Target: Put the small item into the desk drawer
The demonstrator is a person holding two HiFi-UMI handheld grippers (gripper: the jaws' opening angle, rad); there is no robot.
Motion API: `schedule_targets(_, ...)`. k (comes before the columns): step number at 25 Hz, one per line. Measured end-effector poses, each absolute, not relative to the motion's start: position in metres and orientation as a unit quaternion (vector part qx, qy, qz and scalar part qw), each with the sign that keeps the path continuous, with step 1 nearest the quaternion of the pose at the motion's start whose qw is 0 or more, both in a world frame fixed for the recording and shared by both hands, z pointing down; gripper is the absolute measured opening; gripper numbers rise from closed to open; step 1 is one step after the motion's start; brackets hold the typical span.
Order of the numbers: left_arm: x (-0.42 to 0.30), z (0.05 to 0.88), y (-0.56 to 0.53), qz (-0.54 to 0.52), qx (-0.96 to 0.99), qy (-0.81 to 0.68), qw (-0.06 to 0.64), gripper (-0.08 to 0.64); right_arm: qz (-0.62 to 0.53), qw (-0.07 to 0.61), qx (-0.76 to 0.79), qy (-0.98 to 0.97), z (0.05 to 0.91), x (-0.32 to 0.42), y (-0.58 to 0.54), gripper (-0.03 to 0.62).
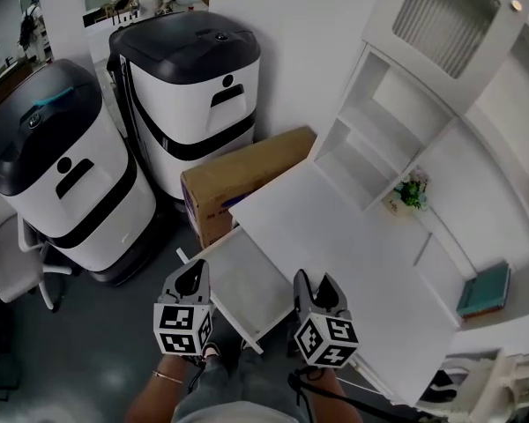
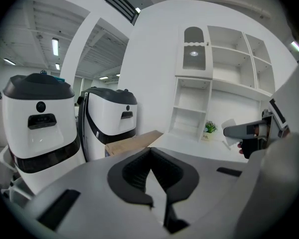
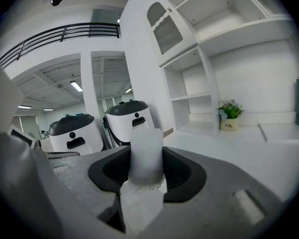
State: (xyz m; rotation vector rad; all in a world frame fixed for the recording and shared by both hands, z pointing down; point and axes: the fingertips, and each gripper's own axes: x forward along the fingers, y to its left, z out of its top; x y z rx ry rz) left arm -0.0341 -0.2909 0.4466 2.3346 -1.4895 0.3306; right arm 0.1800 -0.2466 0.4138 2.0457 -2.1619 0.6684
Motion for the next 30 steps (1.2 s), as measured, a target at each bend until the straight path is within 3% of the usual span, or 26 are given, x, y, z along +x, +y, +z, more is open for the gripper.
schedule_targets(19, -0.077, 0.600, -0.238, 0.180, 0.756, -0.561, 0.285, -0.002, 0.314, 0.163, 0.564, -0.746, 0.577, 0.110, -0.234, 0.183)
schedule_targets(30, -0.093, 0.622, -0.237, 0.186, 0.742, -0.570, 0.300, -0.002, 0.337, 0.193, 0.543, -0.745, 0.613, 0.100, -0.231, 0.183)
